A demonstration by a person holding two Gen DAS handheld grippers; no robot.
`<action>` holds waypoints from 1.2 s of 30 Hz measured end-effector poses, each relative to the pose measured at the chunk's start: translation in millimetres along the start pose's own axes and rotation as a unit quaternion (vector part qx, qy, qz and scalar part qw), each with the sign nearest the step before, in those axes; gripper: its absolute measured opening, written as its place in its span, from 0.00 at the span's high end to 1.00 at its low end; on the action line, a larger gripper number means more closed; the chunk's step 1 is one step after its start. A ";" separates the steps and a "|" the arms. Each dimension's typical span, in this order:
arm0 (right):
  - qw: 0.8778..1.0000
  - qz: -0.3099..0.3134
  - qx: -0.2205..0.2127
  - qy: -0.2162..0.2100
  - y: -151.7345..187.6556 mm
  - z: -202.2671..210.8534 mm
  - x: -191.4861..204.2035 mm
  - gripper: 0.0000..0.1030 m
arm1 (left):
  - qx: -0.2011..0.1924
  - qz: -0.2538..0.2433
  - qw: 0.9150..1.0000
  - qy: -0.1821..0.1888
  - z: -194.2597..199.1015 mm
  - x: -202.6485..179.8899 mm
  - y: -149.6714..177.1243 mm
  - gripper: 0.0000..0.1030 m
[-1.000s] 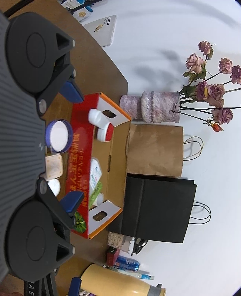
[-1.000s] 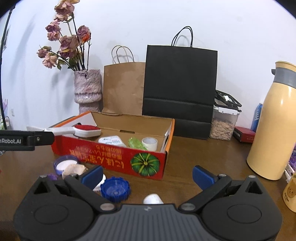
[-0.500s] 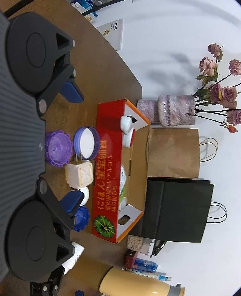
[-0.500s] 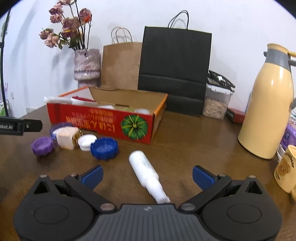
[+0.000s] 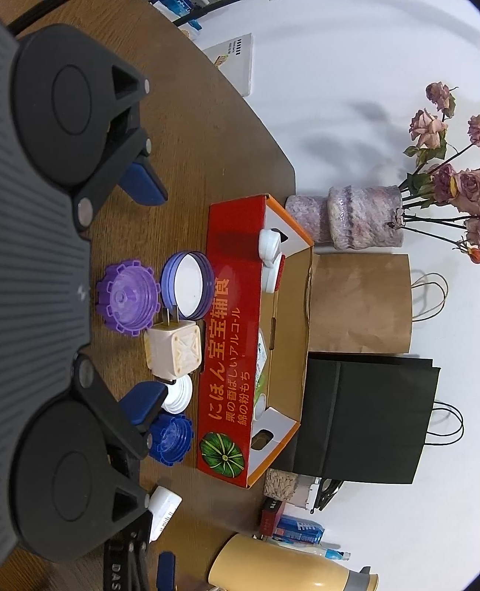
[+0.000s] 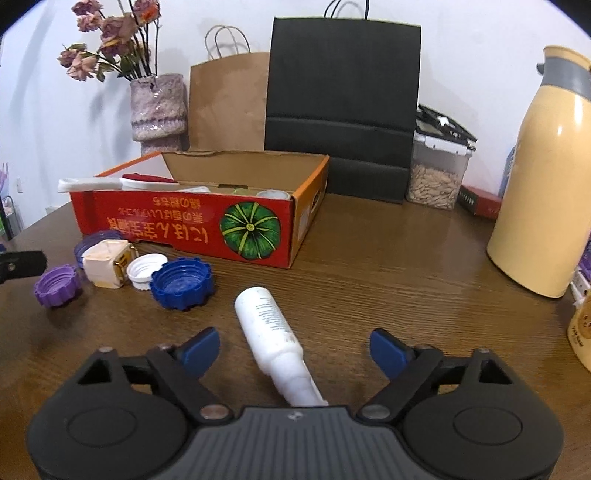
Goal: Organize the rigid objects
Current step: 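Grasp the white tube bottle with the right tool while the left tool grasps the purple cap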
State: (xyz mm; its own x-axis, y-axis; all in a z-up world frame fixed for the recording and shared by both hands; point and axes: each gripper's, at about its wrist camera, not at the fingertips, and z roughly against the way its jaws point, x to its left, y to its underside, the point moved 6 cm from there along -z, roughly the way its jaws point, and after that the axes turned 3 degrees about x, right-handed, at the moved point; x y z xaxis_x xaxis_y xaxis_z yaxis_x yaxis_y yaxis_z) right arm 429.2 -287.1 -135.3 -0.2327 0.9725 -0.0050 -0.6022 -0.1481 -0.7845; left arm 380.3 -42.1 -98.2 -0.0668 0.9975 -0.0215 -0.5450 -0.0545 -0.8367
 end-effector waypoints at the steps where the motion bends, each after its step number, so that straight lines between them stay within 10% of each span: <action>1: 1.000 0.000 0.004 -0.003 -0.4 -3.7 0.5 0.22 | 0.001 0.001 1.000 0.001 -0.6 0.3 0.0 0.00; 7: 0.999 -0.002 0.015 -0.033 -2.1 -16.2 7.3 0.71 | 0.006 0.004 1.000 0.002 -3.3 1.2 0.2 0.00; 36: 0.996 0.012 -0.077 -0.031 -12.0 24.9 53.6 0.74 | 0.087 -0.018 0.996 -0.030 -52.6 9.9 14.3 0.00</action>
State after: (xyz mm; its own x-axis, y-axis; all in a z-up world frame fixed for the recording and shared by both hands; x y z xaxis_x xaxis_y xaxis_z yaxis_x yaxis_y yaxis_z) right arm 404.9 -237.7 -110.8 -0.2945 0.9556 0.0099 -0.4727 -0.1367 -0.8706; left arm 415.8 -30.6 -139.1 -0.0922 0.9947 0.0446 -0.6847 -0.0308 -0.7282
